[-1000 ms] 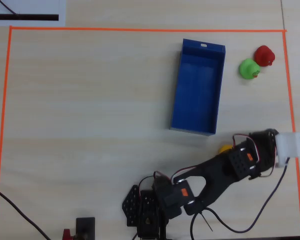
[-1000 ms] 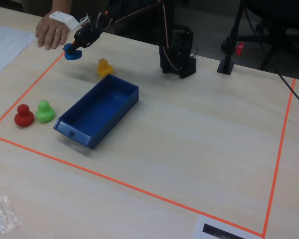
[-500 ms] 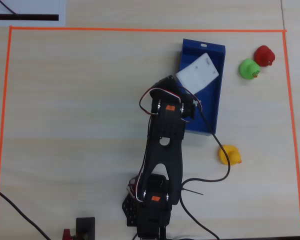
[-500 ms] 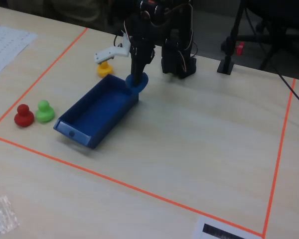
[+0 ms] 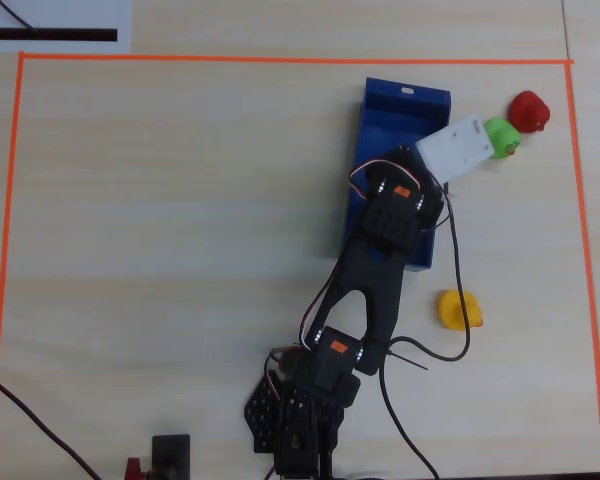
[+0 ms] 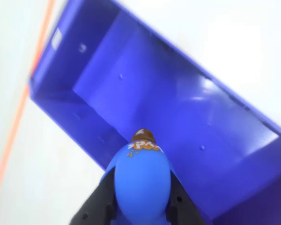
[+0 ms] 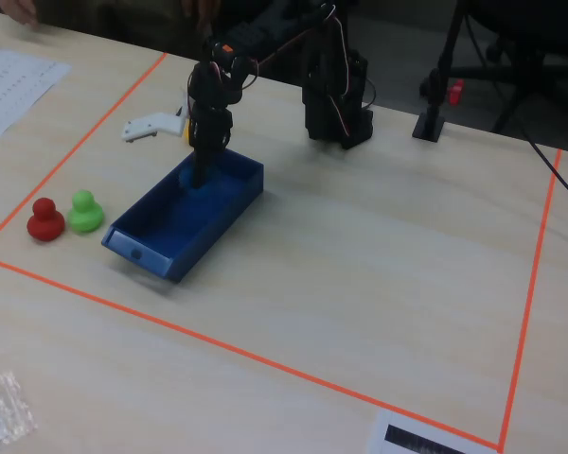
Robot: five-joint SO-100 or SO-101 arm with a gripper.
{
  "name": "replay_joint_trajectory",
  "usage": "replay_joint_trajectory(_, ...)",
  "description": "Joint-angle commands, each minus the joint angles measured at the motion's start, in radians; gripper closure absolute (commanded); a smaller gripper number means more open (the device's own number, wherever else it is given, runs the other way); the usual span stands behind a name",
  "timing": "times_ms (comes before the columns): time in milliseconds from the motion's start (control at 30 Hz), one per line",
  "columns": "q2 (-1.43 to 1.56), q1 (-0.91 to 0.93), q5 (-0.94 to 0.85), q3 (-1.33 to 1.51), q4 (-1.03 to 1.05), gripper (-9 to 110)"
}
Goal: Grasp blue duck and put it into box.
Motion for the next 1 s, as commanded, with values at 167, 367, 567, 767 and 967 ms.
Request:
replay_joint_trajectory(167, 0.362, 0.046, -0.057, 0.239, -0.117, 77)
replay_joint_trajectory(367, 0.911, -0.126, -0.109, 0.652, 0.023, 101)
replay_joint_trajectory(567, 1.382, -0.420, -0.110, 0.986, 0.218, 101)
replay_joint_trajectory(767, 1.577, -0.497, -0.227, 1.161, 0.397, 101)
replay_joint_trajectory(967, 1.652, -0.457, -0.310, 1.253, 0.416, 101)
